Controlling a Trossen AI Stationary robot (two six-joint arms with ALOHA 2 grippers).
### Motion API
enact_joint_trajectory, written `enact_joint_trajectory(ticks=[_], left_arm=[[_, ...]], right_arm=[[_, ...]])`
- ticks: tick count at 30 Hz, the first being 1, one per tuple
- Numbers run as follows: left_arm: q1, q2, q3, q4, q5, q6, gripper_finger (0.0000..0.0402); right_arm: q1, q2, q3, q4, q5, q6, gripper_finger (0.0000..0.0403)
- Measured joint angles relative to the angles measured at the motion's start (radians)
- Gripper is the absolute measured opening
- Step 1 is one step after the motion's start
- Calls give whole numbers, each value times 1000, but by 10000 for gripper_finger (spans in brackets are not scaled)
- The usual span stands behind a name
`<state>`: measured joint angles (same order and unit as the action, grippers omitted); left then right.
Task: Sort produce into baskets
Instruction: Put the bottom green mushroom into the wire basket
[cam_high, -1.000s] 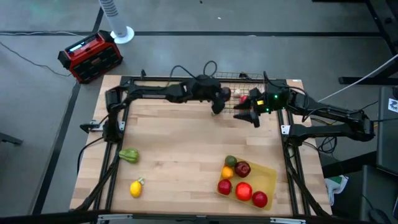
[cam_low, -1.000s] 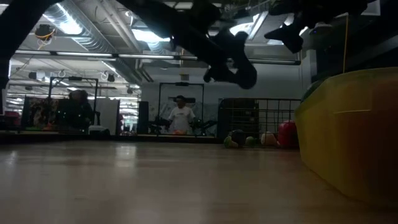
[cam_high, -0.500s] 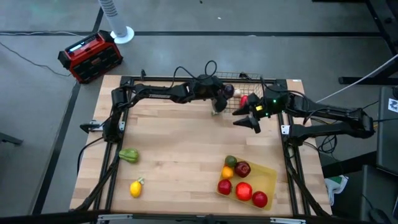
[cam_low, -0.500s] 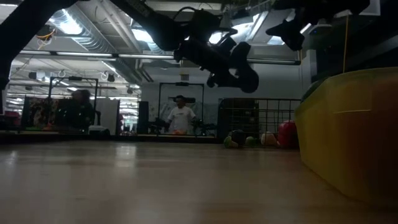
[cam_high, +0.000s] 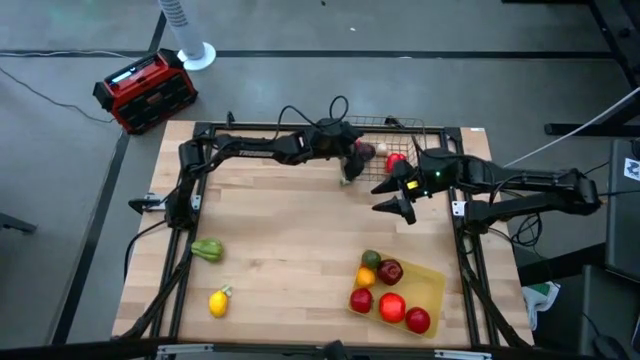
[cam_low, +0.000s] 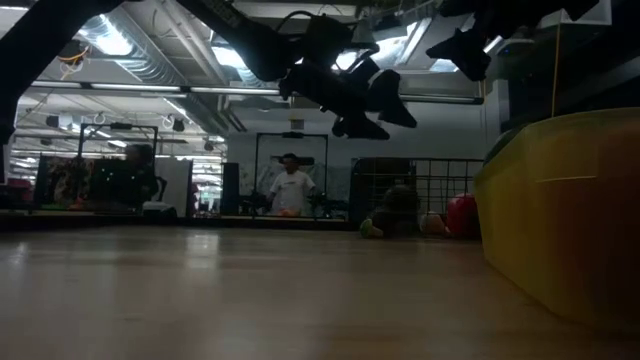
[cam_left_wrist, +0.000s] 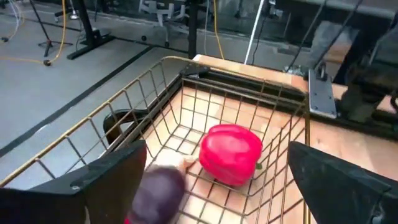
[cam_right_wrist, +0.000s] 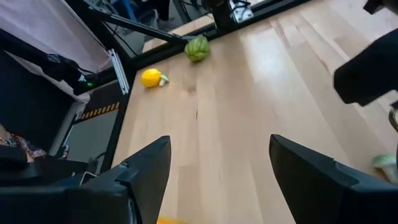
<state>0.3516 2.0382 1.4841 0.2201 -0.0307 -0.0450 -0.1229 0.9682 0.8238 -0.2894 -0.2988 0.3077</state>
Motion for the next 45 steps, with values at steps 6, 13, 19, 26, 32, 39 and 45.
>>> enact_joint_trajectory(ticks=[6, 13, 19, 26, 32, 39, 45], left_arm=[[28, -48, 0, -19, 0, -46, 388], [50, -188, 0, -225, 0, 13, 388], [31, -353, 0, -542, 0, -3, 388], [-75, -522, 0, -1040, 2, -224, 388], [-269, -590, 0, -1449, 4, -607, 388], [-597, -593, -20, -1651, 4, -1075, 388], [-835, -593, -86, -1582, 5, -1414, 388]], right_arm=[[-1, 13, 0, -1, 37, 0, 269], [-1, 20, 0, -9, 65, 0, 269], [-1, 20, 0, -9, 84, 0, 269], [-1, 20, 0, -23, 91, -2, 269], [-2, 20, 0, -29, 91, -2, 269], [-2, 20, 0, -29, 90, -2, 269], [-2, 20, 0, -29, 90, -2, 269]])
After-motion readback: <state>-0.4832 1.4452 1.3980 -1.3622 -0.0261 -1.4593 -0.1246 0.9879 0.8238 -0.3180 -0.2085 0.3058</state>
